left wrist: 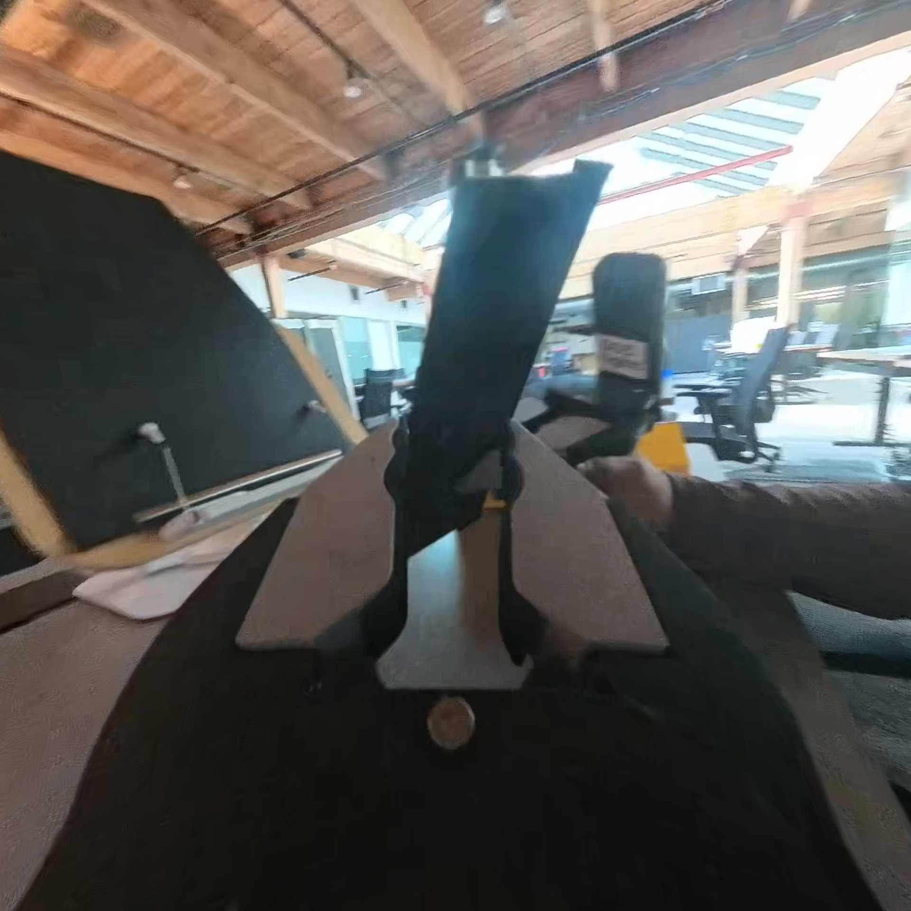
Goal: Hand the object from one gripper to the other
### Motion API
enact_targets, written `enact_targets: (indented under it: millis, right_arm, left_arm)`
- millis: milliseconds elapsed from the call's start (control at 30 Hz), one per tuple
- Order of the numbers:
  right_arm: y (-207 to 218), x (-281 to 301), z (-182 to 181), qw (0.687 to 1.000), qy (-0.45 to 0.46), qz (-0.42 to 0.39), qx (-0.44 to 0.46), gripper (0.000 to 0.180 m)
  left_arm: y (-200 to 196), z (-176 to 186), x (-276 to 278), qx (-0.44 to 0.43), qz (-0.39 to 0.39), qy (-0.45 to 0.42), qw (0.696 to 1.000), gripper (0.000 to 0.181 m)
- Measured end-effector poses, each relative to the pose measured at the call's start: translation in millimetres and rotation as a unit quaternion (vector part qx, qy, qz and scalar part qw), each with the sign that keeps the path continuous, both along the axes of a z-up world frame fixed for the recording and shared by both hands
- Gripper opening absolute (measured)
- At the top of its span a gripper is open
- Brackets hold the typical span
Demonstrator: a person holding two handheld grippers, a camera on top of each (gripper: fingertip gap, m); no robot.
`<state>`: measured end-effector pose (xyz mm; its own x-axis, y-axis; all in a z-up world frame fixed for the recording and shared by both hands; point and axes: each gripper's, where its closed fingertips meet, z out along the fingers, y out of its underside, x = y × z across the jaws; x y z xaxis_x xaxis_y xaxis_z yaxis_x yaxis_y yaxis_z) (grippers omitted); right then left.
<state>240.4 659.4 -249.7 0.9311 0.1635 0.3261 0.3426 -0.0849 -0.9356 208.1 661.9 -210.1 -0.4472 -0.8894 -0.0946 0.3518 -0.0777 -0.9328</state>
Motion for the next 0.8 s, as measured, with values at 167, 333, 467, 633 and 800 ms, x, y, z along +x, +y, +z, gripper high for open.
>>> enact_targets:
  millis: [167, 333, 467, 633, 800]
  right_arm:
    - [-23, 66, 20, 0.97, -0.113, -0.212, 0.039, 0.0]
    - [-45, 83, 48, 0.948, -0.132, -0.284, 0.056, 0.0]
    - [-78, 81, 92, 0.934, -0.147, -0.319, 0.064, 0.0]
    - [-135, 146, 116, 0.902, -0.161, -0.398, -0.055, 0.0]
    - [-220, 235, 90, 0.841, -0.094, -0.487, -0.215, 0.0]
  left_arm:
    - [35, -25, 21, 0.06, 0.145, 0.048, 0.986, 0.02]
    - [29, -35, 20, 0.114, 0.164, 0.055, 0.978, 0.017]
    - [35, -41, 24, 0.122, 0.17, 0.07, 0.975, 0.016]
    - [39, -42, 22, 0.132, 0.181, 0.072, 0.972, 0.014]
    - [42, -49, 25, 0.14, 0.185, 0.093, 0.968, 0.011]
